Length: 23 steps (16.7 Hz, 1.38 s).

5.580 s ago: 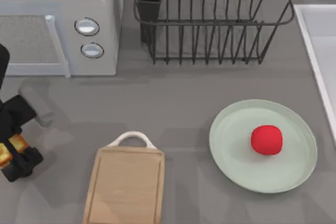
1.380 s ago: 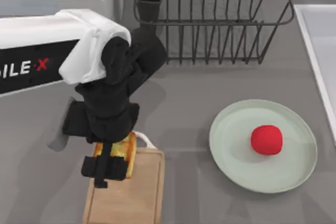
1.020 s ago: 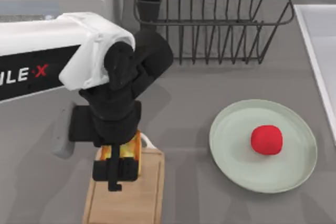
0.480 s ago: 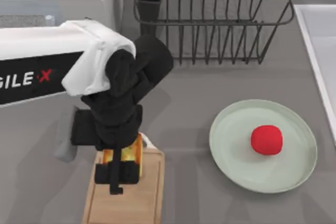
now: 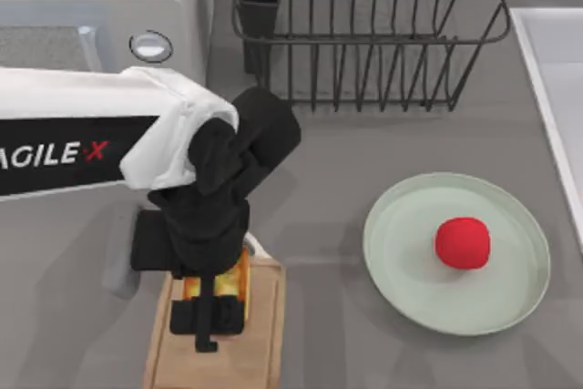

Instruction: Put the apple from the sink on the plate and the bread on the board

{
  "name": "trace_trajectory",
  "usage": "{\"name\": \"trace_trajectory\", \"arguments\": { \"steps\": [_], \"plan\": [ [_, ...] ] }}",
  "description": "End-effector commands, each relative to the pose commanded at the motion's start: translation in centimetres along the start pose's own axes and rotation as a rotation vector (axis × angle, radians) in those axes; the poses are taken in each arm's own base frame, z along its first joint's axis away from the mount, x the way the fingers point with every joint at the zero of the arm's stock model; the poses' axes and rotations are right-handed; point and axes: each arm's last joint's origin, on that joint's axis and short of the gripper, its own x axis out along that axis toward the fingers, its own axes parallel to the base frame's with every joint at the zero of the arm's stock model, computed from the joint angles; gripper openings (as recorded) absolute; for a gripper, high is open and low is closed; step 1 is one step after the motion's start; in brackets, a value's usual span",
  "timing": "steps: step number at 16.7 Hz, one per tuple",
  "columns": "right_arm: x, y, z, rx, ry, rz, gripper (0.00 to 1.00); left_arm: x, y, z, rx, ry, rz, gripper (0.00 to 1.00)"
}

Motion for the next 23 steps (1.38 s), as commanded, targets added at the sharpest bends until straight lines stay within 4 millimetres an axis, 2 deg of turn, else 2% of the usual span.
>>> {"name": "trace_trajectory", "arguments": {
  "steps": [5, 18, 23],
  "plan": [
    [0.00, 0.00, 0.00, 0.000, 0.000, 0.000, 1.00, 0.34, 0.05, 0.03, 0.000, -0.004, 0.004, 0.00],
    [0.00, 0.00, 0.00, 0.000, 0.000, 0.000, 1.00, 0.34, 0.05, 0.03, 0.000, -0.004, 0.004, 0.98],
    [0.00, 0.00, 0.00, 0.000, 0.000, 0.000, 1.00, 0.34, 0.05, 0.03, 0.000, -0.004, 0.004, 1.00]
  ]
}}
